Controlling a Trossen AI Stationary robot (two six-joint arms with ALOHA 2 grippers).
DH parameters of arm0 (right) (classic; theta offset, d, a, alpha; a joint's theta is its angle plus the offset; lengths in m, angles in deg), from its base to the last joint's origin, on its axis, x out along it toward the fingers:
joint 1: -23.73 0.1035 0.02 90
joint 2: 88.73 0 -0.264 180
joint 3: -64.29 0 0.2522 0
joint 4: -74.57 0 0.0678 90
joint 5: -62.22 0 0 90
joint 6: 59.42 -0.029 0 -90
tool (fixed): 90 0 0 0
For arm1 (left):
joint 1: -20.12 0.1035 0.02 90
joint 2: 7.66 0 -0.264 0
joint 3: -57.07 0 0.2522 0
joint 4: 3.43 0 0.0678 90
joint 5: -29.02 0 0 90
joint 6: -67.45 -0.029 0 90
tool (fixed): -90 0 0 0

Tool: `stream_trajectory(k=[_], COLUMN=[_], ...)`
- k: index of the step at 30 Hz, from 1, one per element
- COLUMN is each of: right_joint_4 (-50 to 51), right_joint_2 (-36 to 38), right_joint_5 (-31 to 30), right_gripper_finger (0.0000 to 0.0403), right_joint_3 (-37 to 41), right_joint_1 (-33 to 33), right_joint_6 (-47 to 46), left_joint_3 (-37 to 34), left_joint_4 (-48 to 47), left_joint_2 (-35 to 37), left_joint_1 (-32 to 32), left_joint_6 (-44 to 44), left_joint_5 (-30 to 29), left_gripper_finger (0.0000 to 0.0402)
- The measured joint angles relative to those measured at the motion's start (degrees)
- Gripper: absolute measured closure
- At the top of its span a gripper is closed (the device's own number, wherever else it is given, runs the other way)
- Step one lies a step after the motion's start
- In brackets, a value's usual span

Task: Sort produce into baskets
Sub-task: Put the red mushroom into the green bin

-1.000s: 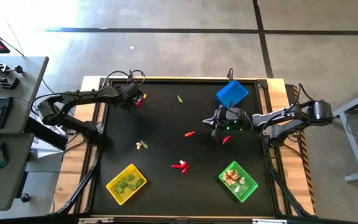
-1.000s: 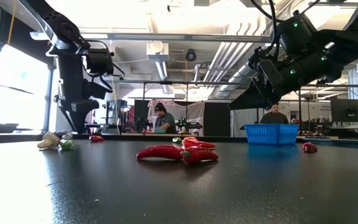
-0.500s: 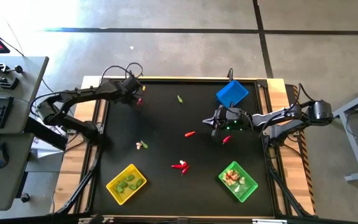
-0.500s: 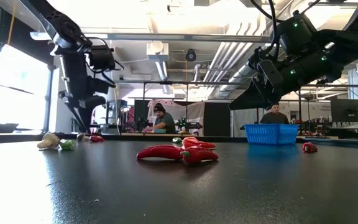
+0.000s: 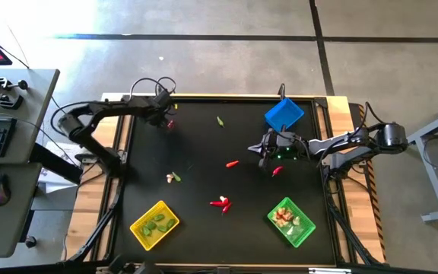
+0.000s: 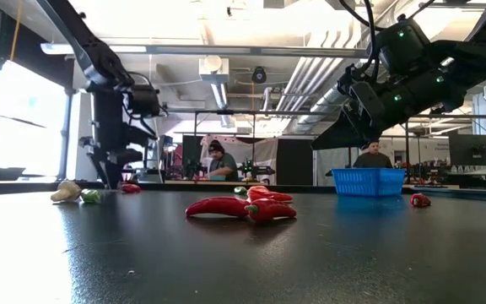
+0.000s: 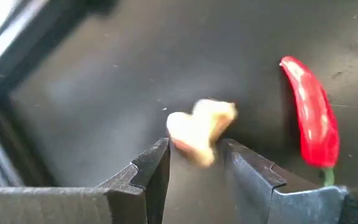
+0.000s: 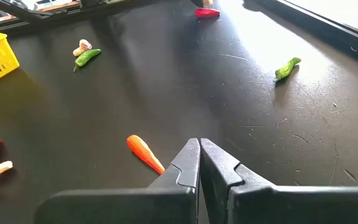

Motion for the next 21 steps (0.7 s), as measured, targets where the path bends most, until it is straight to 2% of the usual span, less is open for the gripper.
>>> stream_trajectory(k=[9,16,21], right_joint_4=[0.4,0.6,0.6], right_joint_2=[0.0,0.0,0.0], right_joint_5=[0.0,0.0,0.0], right_gripper_finger=[0.0402,0.0402,0.0402], right_joint_3=[0.0,0.0,0.0], right_joint_1=[0.0,0.0,0.0], right_joint_6=[-0.1,0.0,0.0], left_joint_3=[0.1,-0.1,1.5], left_joint_4=[2.2,5.0,4.5], left_joint_2=[-2.4,1.7,2.4], left_joint_1=[0.1,-0.1,0.6], left_joint_6=[-2.1,-5.2,-5.2], left_joint_5=[-0.8,-2.1,1.3], left_gripper_finger=[0.0272,0.0298,0.0293])
